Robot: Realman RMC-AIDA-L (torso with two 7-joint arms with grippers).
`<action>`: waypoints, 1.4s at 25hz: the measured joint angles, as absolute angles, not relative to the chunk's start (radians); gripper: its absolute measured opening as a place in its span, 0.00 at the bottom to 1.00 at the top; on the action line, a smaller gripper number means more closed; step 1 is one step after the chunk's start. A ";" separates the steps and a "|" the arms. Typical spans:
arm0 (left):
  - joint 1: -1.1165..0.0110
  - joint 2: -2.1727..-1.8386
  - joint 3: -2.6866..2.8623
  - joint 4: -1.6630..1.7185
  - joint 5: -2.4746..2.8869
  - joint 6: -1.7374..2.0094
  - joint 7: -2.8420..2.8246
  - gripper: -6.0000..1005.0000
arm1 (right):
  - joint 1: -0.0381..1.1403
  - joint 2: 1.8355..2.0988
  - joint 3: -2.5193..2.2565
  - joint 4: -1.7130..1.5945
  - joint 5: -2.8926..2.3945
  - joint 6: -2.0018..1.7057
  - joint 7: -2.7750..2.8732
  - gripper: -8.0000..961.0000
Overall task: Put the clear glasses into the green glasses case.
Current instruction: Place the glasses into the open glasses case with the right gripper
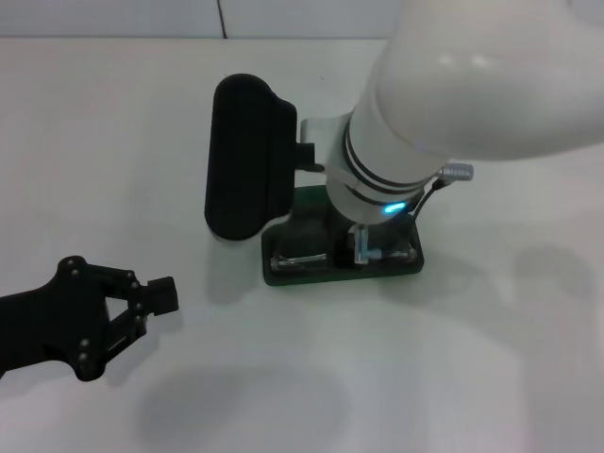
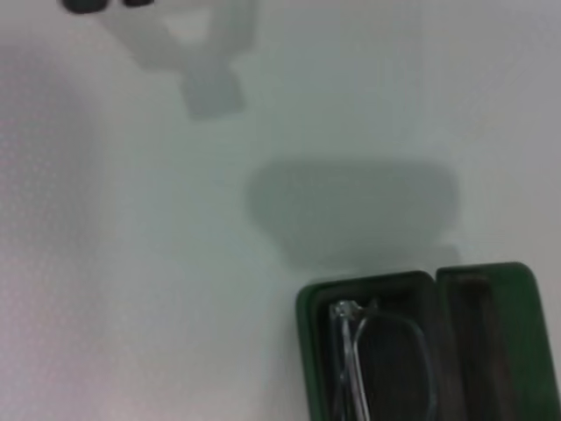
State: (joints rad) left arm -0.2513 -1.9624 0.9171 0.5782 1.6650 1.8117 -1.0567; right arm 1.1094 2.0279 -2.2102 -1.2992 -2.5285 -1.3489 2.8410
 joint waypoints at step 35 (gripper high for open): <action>-0.250 -1.971 0.907 0.567 1.666 1.815 -1.056 0.06 | 0.892 2.028 -2.130 -1.455 -2.607 -1.528 2.839 0.01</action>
State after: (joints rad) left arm -0.2503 -1.9712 0.9068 0.5665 1.6658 1.8148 -1.0559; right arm 0.8916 2.0280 -2.1299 -1.4546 -2.6072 -1.5275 2.8393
